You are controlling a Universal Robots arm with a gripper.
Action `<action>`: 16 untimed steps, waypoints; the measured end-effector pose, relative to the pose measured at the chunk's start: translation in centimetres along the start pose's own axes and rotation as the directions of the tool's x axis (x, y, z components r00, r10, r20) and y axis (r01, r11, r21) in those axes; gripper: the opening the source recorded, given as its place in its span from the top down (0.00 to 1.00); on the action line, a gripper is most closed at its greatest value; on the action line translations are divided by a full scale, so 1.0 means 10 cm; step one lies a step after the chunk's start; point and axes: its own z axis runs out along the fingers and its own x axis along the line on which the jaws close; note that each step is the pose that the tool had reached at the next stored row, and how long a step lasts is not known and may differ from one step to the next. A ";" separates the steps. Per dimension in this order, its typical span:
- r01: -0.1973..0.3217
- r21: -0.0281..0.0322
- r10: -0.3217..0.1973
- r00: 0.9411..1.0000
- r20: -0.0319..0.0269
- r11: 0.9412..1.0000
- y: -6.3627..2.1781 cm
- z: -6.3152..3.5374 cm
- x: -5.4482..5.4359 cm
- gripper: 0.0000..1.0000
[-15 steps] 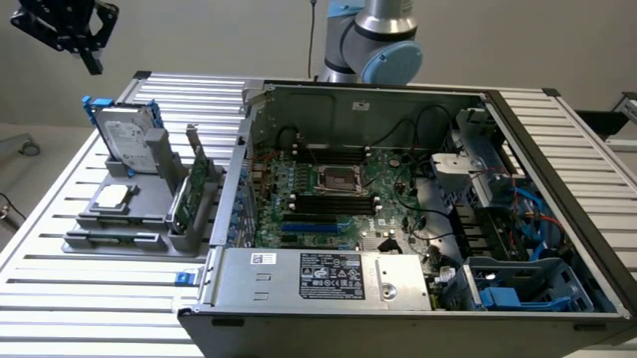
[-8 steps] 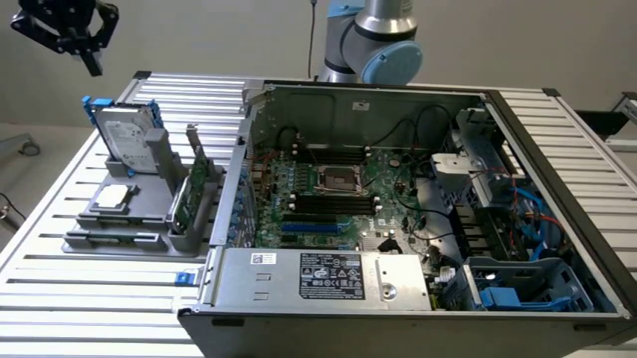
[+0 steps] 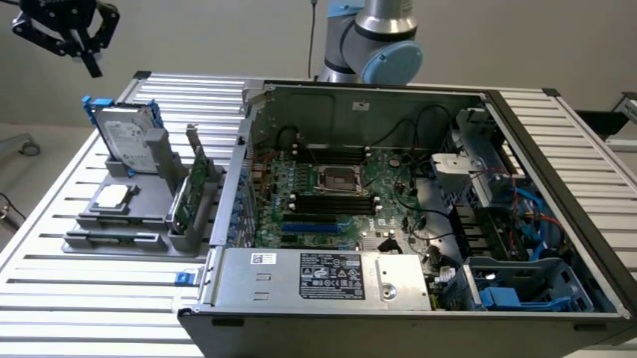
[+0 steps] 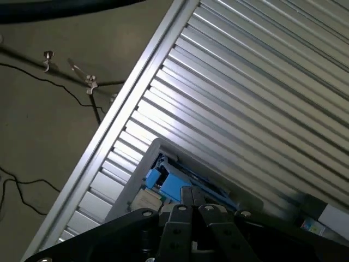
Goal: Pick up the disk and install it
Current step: 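Pick up the disk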
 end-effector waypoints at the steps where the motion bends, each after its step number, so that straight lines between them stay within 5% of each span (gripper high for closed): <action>1: 0.020 0.000 -0.020 1.000 -0.001 1.000 0.000 0.003 0.00 0.89; 9: 0.164 -0.003 -0.164 0.986 -0.008 0.987 -0.002 0.029 0.00 0.89; 16: 0.287 -0.007 -0.288 0.958 -0.014 0.958 -0.002 0.053 0.00 0.89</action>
